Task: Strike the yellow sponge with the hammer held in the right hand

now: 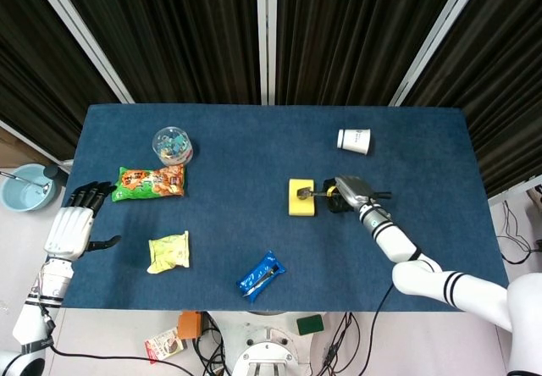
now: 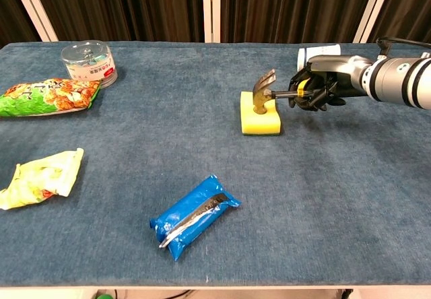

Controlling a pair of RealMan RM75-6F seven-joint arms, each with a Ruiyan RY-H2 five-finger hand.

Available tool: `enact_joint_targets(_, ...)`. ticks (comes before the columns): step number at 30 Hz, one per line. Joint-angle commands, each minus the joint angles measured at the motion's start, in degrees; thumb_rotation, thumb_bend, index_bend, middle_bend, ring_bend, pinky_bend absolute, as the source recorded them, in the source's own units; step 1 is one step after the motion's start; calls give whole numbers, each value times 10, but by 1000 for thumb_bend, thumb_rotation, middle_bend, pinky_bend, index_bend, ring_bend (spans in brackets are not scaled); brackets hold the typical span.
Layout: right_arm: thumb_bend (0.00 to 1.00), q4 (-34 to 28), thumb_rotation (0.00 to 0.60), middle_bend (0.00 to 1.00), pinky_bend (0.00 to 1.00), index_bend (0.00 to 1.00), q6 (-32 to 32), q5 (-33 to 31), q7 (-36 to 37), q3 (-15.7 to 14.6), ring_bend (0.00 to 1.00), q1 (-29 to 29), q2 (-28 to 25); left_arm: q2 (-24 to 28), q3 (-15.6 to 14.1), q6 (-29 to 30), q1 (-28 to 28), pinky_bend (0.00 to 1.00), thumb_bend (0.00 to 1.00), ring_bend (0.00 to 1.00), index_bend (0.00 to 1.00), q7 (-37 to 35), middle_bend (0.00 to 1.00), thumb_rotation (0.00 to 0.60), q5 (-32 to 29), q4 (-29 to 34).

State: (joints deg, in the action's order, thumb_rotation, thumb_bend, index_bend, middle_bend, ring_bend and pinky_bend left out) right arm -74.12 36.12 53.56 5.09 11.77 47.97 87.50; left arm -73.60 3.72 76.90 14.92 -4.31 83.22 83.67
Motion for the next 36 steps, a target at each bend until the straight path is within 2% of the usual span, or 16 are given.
enact_joint_targets(1,1000,-38,600,810,914,903,37,22,34,23,721,-23,-35,1,1,2,-1,112,44,69,154,-1,114,600,0,1)
enact_joint_targets(5,1000,-39,600,811,912,904,63,26,56,34,721,-45,-58,2,1,6,-1,112,44,69,154,-1,114,600,4,3)
enact_joint_targets(11,1000,37,600,768,818,860,49,21,93,37,691,-53,-27,-1,-1,1,0,112,44,69,153,3,114,600,5,6)
enact_joint_targets(13,1000,70,600,719,748,795,37,29,107,37,636,-50,-8,-2,-2,-1,1,112,44,69,153,6,114,600,4,7)
enact_joint_targets(17,998,132,600,559,541,546,11,36,136,41,451,-42,29,0,-2,-1,0,111,44,69,153,11,114,600,3,11)
enact_joint_targets(19,867,155,600,453,368,398,-6,42,145,40,314,-36,42,2,-2,1,-2,111,44,69,154,12,114,600,3,13)
enact_joint_targets(21,551,167,600,299,231,208,-14,51,152,39,168,-35,50,3,-2,2,-3,111,44,69,154,13,114,600,2,14)
enact_joint_targets(22,416,169,600,232,181,123,-15,56,155,39,112,-35,51,4,-2,3,-4,111,44,69,154,13,114,600,2,15)
enact_joint_targets(23,323,168,600,181,144,66,-15,61,158,38,71,-36,51,4,-2,3,-4,110,43,69,154,13,114,600,2,15)
enact_joint_targets(25,161,156,600,86,75,1,-6,76,166,37,12,-43,43,6,-2,5,-6,110,43,69,154,12,114,600,2,16)
enact_joint_targets(27,37,135,600,14,24,0,3,88,172,36,0,-52,28,8,-2,7,-7,110,44,69,154,11,114,600,2,16)
enact_joint_targets(31,0,62,600,0,16,0,52,126,157,24,0,-82,-31,13,-2,11,-9,110,44,69,154,10,114,600,5,16)
enact_joint_targets(36,2,-31,600,7,16,0,150,165,61,-3,0,-128,-104,23,-2,15,-12,110,44,69,154,8,114,600,4,19)
